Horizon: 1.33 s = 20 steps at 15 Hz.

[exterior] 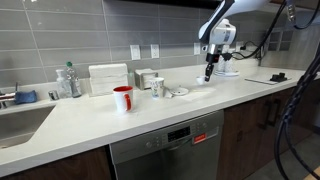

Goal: Pour the content of the cup onto the plate

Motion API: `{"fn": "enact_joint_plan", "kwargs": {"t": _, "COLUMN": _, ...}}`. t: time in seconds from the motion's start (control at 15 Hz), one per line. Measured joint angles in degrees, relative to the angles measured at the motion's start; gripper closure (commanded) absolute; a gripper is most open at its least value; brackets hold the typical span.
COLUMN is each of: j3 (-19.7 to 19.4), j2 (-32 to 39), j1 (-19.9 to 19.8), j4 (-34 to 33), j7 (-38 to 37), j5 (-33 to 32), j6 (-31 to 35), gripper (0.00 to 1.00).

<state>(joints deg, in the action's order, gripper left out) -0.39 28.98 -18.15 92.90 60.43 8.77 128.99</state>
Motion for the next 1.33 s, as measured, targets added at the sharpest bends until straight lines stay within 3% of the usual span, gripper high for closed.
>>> {"fn": "enact_joint_plan", "kwargs": {"t": 1.07, "j3": -0.2, "j2": 8.4, "j1": -1.7, "j4": -7.7, "j7": -6.3, "j5": 0.1, "j6": 1.6, "gripper": 0.96}}
{"fn": "enact_joint_plan", "kwargs": {"t": 1.13, "j3": -0.1, "j2": 8.6, "j1": -1.8, "j4": -7.9, "j7": -6.4, "j5": 0.1, "j6": 1.6, "gripper": 0.84}}
{"fn": "enact_joint_plan", "kwargs": {"t": 1.2, "j3": -0.1, "j2": 8.7, "j1": -1.9, "j4": -8.1, "j7": -6.4, "j5": 0.1, "j6": 1.6, "gripper": 0.62}}
{"fn": "enact_joint_plan", "kwargs": {"t": 1.33, "j3": 0.0, "j2": 9.0, "j1": -2.1, "j4": -8.5, "j7": -6.4, "j5": 0.1, "j6": 1.6, "gripper": 0.59}}
